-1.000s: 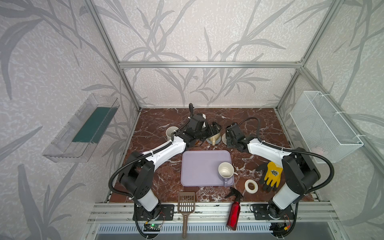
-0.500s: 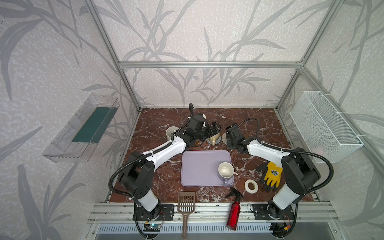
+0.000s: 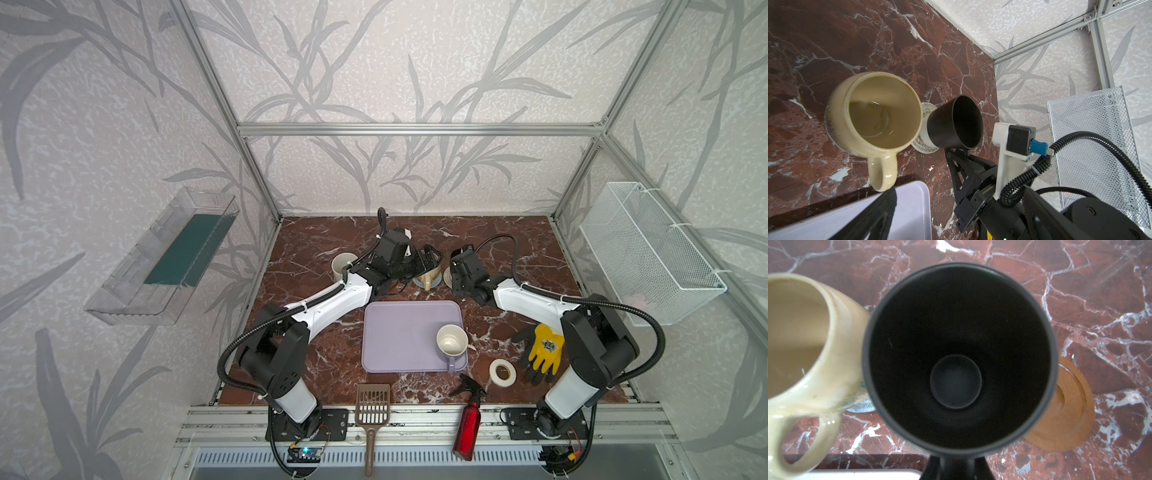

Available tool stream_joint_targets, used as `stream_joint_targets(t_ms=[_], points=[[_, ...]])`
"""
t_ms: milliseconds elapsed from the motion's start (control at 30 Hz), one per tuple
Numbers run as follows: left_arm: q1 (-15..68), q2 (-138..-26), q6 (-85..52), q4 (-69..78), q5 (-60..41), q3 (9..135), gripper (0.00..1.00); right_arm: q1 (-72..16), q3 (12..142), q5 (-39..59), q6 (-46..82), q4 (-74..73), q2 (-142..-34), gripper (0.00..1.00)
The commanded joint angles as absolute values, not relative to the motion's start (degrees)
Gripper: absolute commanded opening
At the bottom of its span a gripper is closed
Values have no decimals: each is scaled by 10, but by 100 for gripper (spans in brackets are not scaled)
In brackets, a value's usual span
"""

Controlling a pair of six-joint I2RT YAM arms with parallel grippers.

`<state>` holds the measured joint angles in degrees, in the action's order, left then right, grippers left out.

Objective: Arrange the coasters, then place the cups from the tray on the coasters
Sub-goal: 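Lower the black mug onto the patterned coaster and open right gripper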

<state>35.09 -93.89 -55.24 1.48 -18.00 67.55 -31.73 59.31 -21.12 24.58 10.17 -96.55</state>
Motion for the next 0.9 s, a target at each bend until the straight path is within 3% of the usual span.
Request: stream_joint_targets(t_ms=[0,433,533,667,867], points=[[351,-932,-562,35,-180,668,97,-319,623,-234,241,76,-975,0],[350,-927,-570,44,-181,660,97,-320,582,-211,252,74,-961,0],[351,-927,-571,43,-181,660,98,-321,592,-199,249,95,-962,12],[351,-922,-572,44,-181,657,98,-321,597,-191,248,112,-955,39],[351,-912,-570,39,-178,654,98,-321,596,-186,251,127,-937,54]])
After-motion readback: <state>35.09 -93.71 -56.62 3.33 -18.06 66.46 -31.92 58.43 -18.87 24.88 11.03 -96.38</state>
